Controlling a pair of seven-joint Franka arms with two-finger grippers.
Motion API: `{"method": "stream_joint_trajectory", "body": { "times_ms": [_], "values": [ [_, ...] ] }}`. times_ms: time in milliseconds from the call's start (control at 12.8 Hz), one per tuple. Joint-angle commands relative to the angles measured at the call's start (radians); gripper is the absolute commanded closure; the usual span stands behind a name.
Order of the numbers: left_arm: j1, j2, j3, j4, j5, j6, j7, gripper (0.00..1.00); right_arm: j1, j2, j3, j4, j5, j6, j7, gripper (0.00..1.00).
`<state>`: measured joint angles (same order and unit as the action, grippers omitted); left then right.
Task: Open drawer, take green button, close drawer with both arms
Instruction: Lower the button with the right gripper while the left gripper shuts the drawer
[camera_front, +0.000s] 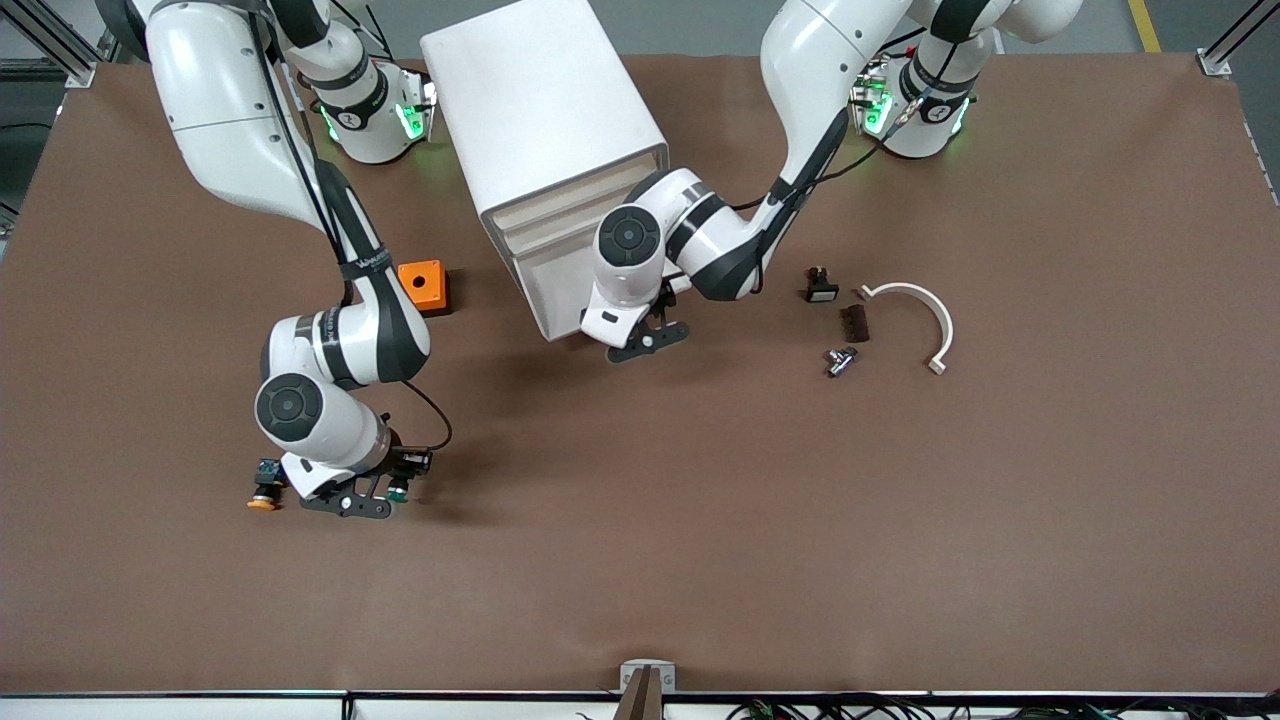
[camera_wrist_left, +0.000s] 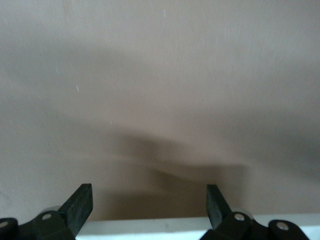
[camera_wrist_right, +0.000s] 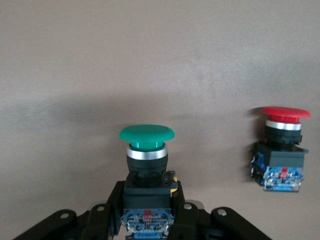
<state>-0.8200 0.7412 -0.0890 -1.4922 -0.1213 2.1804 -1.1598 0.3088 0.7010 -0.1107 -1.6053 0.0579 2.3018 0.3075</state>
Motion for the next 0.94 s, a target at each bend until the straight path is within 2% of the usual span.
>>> {"method": "stream_joint_trajectory", "body": {
  "times_ms": [0,545,623,701,779,857],
  "values": [
    [0.002,-0.012,-0.046,-0.042,-0.055,0.018,-0.006,0.00,-0.023,0.009,0.022,-0.031,-0.012,0.057,-0.030,0.99],
    [0.001,-0.009,-0.086,-0.048,-0.300,0.016,-0.041,0.00,-0.045,0.018,0.023,-0.070,-0.004,0.077,-0.077,0.97],
    [0.001,-0.008,-0.086,-0.051,-0.334,0.015,-0.040,0.00,-0.042,0.020,0.023,-0.070,-0.004,0.077,-0.077,0.72],
    [0.001,-0.008,-0.086,-0.057,-0.357,0.015,-0.040,0.00,-0.042,0.022,0.023,-0.067,-0.001,0.077,-0.076,0.08],
    [0.001,-0.008,-0.087,-0.060,-0.377,0.015,-0.040,0.00,-0.042,0.020,0.023,-0.062,-0.001,0.074,-0.077,0.00],
    [0.001,-0.006,-0.087,-0.063,-0.400,0.015,-0.038,0.00,-0.042,0.018,0.023,-0.056,-0.001,0.073,-0.077,0.00]
  ]
}}
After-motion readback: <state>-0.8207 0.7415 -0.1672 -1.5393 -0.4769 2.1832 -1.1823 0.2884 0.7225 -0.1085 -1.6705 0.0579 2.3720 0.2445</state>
